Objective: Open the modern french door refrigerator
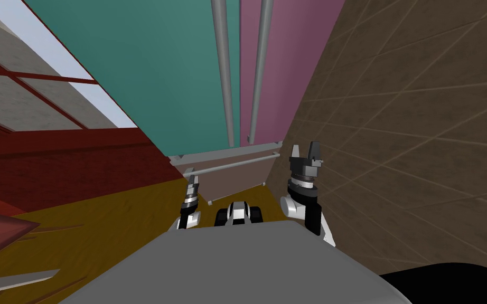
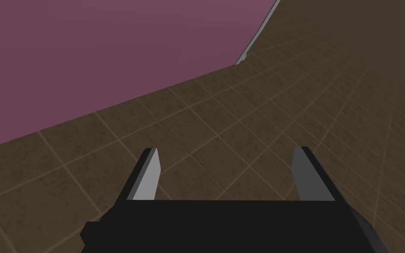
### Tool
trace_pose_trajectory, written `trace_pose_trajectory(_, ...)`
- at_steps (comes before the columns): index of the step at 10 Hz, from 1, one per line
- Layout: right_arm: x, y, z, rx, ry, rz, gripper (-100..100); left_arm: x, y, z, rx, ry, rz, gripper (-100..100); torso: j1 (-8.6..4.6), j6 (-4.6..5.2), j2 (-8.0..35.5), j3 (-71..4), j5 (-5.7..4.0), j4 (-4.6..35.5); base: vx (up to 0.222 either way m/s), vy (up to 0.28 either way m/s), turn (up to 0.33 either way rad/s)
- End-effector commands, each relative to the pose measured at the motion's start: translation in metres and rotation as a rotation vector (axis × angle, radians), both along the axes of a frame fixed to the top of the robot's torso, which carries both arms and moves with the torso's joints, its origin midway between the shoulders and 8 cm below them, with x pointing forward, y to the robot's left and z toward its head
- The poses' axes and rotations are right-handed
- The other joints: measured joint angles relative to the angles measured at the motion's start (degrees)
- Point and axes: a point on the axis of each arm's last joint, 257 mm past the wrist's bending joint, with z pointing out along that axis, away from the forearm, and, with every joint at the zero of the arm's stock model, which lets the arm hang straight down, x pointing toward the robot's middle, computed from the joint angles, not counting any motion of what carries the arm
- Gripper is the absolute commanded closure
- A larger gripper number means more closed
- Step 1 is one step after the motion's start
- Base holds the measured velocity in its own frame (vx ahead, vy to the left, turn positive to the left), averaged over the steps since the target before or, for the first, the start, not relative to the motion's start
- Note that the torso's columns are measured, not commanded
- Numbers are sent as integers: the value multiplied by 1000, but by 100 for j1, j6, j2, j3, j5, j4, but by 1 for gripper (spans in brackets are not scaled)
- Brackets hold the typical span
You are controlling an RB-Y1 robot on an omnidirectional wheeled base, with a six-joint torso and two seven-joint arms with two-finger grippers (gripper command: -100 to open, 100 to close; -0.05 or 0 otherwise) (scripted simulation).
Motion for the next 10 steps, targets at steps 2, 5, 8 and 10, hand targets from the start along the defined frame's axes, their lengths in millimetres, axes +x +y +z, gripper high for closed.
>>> trace_pose_trajectory(2, 0, 0, 0, 0, 0, 0, 0, -4, -21, -23, -87, 16, 11, -100, -16, -6, 39, 23, -7, 12, 77, -1, 20)
trace_pose_trajectory(5, 0, 0, 0, 0, 0, 0, 0, -3, -30, -28, -117, 20, 12, -100, -10, -6, 56, 34, -6, 17, 23, -1, 6)
trace_pose_trajectory(8, 0, 0, 0, 0, 0, 0, 0, 25, -27, -15, -119, 20, 3, -100, -12, -6, 44, 26, -6, 13, -16, -8, 31)
trace_pose_trajectory(10, 0, 0, 0, 0, 0, 0, 0, 33, -26, -11, -118, 20, 0, -100, -12, -6, 40, 23, -6, 12, -18, -9, 12)
